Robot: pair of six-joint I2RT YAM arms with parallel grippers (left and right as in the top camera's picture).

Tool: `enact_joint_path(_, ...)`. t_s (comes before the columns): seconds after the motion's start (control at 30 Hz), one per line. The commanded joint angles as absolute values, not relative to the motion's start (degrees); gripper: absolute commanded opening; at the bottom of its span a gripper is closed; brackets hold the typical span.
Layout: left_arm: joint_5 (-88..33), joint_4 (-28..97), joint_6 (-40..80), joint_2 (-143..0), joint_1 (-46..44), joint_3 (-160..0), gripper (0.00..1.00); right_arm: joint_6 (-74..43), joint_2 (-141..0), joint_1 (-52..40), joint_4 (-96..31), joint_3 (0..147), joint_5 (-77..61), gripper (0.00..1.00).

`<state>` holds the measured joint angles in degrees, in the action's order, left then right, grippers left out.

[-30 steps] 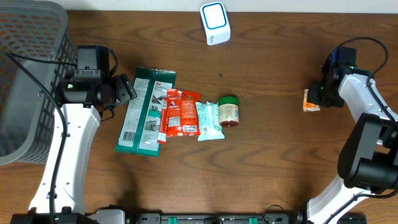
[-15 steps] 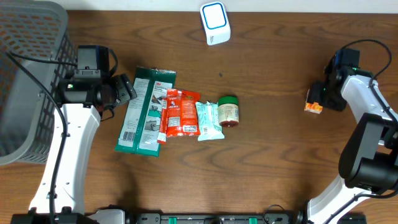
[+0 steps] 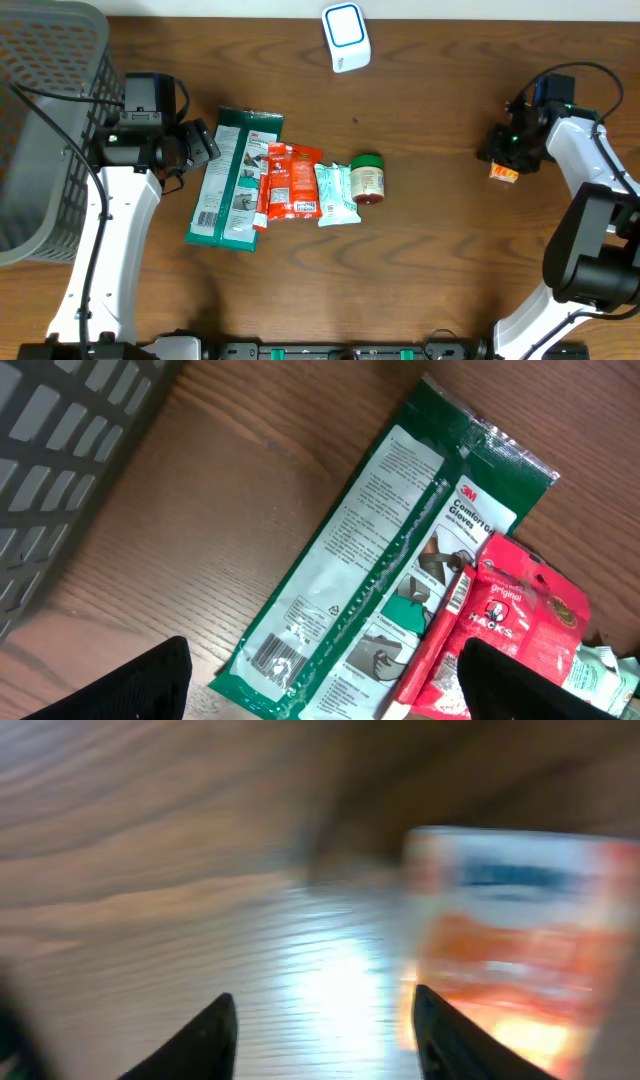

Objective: Scan the item barcode
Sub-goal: 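Carry the tissue pack right and place it on the table, then move the right gripper to the green-lidded jar and grasp it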

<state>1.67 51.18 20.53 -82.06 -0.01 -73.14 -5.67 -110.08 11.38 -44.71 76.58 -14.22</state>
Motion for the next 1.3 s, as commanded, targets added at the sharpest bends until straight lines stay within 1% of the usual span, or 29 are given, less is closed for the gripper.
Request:
enact_joint_path(0.0,2.00,51.40,19.97,-81.67,0.14,-73.69,0.85,-5.72,-108.49,7.66,-44.56,77.89,-26.02,0.54)
enact_joint_path(0.17,2.00,51.40,19.97,-81.67,0.14,-73.69,0.85,-7.55,-108.49,-0.38,-43.51,77.89,-27.64,0.59)
enact_joint_path(0.2,2.00,51.37,19.97,-81.67,0.14,-73.69,0.85,-7.73,-108.49,-2.07,-42.96,77.89,-27.46,0.61)
enact_joint_path(0.27,2.00,51.40,19.97,-81.67,0.14,-73.69,0.85,-7.73,-108.49,-6.92,-41.78,77.97,-26.00,0.71)
enact_joint_path(0.33,2.02,51.40,19.97,-81.67,0.14,-73.69,0.86,-8.82,-108.49,-10.02,-42.04,78.76,-24.45,0.74)
enact_joint_path(0.5,2.00,51.40,19.97,-81.67,0.14,-73.69,0.85,-13.37,-108.49,-16.34,-45.63,85.34,-19.86,0.75)
enact_joint_path(0.63,2.02,51.40,19.97,-81.67,0.14,-73.69,0.85,-16.71,-108.49,-20.08,-50.06,90.80,-12.36,0.76)
enact_joint_path(0.77,2.02,51.40,19.97,-81.67,0.14,-73.69,0.85,-19.14,-108.88,-22.83,-51.29,91.00,-7.25,0.77)
enact_joint_path(0.97,2.02,51.40,19.97,-81.67,0.14,-73.69,0.85,-20.56,-111.15,-24.23,-52.31,90.00,-5.41,0.77)
enact_joint_path(1.07,2.00,51.40,19.97,-81.67,0.14,-73.69,0.85,-20.78,-112.73,-24.23,-52.27,89.73,-4.93,0.73)
enact_joint_path(1.27,2.02,51.40,19.97,-81.67,0.14,-73.69,0.85,-21.17,-116.71,-24.38,-52.29,89.23,-3.92,0.73)
